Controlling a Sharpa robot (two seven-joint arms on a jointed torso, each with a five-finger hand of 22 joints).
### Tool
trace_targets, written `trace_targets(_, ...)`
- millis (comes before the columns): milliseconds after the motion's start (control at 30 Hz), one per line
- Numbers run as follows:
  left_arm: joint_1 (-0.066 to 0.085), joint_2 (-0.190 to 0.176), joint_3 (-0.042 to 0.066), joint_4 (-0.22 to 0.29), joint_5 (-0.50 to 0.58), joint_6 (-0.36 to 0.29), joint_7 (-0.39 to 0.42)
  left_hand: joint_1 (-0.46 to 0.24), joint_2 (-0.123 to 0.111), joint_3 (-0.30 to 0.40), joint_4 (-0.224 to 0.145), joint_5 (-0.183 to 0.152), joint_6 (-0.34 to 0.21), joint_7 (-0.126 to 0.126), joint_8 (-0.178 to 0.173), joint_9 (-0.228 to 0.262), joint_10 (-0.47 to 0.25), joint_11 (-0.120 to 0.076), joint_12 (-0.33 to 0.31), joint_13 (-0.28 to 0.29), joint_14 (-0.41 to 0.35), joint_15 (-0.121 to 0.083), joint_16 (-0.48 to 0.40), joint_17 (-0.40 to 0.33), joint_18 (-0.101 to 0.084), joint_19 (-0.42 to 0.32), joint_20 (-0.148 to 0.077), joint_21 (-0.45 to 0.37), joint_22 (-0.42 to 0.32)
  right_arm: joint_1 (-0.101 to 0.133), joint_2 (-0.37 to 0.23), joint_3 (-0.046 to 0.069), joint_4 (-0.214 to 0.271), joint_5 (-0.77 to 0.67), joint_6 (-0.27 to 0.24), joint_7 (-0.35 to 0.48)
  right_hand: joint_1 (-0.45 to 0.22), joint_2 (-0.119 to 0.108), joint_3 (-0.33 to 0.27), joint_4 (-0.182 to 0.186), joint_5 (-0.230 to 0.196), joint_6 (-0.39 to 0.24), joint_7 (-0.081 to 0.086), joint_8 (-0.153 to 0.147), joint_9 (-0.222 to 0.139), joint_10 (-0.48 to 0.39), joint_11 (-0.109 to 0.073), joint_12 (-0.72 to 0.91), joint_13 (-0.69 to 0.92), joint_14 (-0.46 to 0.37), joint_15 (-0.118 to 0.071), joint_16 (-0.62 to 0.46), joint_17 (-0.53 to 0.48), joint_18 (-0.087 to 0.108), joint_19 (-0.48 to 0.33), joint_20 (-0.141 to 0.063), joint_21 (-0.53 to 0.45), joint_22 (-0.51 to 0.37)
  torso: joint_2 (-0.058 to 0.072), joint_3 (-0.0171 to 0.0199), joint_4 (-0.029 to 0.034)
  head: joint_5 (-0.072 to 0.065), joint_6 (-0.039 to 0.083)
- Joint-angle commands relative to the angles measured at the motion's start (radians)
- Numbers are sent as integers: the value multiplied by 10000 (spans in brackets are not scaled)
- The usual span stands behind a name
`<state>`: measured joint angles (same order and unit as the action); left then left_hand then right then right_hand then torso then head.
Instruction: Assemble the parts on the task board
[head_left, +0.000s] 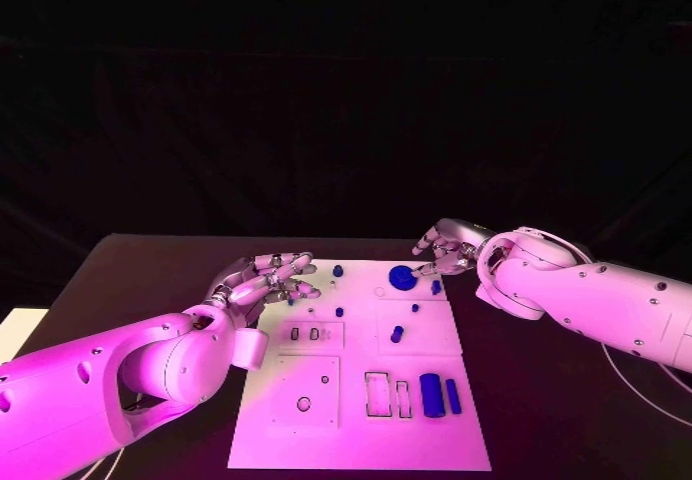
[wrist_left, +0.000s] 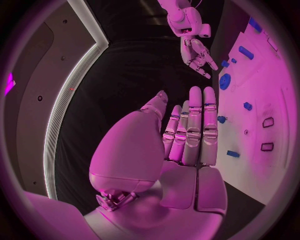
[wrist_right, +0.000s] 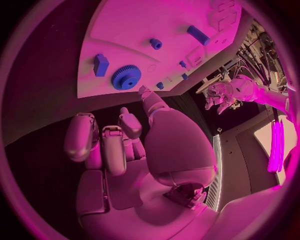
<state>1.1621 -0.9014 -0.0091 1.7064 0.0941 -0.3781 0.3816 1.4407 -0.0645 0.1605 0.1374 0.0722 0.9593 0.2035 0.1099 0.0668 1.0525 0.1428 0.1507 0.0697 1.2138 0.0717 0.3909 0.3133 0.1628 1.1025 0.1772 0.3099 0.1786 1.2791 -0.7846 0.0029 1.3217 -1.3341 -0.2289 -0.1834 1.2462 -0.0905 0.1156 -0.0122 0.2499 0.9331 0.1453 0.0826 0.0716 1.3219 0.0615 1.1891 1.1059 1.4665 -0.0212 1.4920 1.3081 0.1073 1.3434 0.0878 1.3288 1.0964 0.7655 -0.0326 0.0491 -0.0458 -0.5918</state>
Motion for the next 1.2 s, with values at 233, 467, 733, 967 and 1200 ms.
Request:
trace_targets(233, 9, 39, 6, -27, 37, 242, 14, 12, 65, 7, -58, -57, 18, 52, -66, -4, 12, 15, -51, -9, -105, 8, 31, 24, 156, 69, -17, 34, 18, -157, 381, -10, -310, -706, 601, -530, 74, 178, -142, 85, 171, 10, 89, -38, -4, 201, 32, 398, 503, 776, 92, 185, 1181, -178, 145, 38, 215, 292, 5, -10, 0, 11, -48)
trace_targets(467, 9, 43, 6, -46, 37, 250, 11, 18, 68, 13, -69, -56, 20, 49, -67, -4, 14, 13, -52, -9, -112, 7, 34, 31, 156, 66, -18, 35, 21, -197, 594, -12, -488, -852, 457, -654, 111, 238, -210, 146, 175, 41, 91, -9, 4, 340, 38, 677, 850, 819, 104, 295, 1419, -223, 253, 52, 364, 539, -1, -20, 4, 18, -77)
trace_targets(733, 9, 51, 6, -52, 37, 260, 4, 18, 68, 13, -69, -56, 20, 49, -67, -4, 14, 13, -52, -9, -112, 7, 34, 31, 156, 66, -18, 35, 21, -212, 886, -22, -760, -889, 536, -688, 130, 283, -231, 177, 167, 56, 92, 5, 6, 393, 40, 783, 985, 829, 108, 325, 1483, -236, 284, 58, 414, 617, 2, -15, 9, 37, -110)
trace_targets(967, 9, 62, 6, -62, 37, 269, -1, 18, 68, 13, -69, -56, 20, 49, -67, -4, 14, 13, -52, -9, -112, 7, 34, 31, 156, 66, -18, 35, 21, -227, 1114, -34, -1053, -885, 654, -654, 139, 320, -237, 198, 162, 62, 93, 11, 6, 414, 43, 832, 1050, 834, 111, 340, 1514, -237, 285, 61, 427, 629, -2, -22, 9, 51, -138)
trace_targets(1200, 9, 86, 6, -90, 38, 276, -5, 18, 68, 13, -69, -56, 20, 49, -67, -4, 14, 13, -52, -9, -112, 7, 34, 31, 156, 66, -18, 35, 21, -256, 1197, -43, -1135, -890, 857, -646, 182, 382, -239, 215, 146, 118, 87, 45, 16, 458, 39, 925, 1172, 840, 113, 361, 1558, -243, 295, 66, 457, 671, -1, -22, -5, 65, -164)
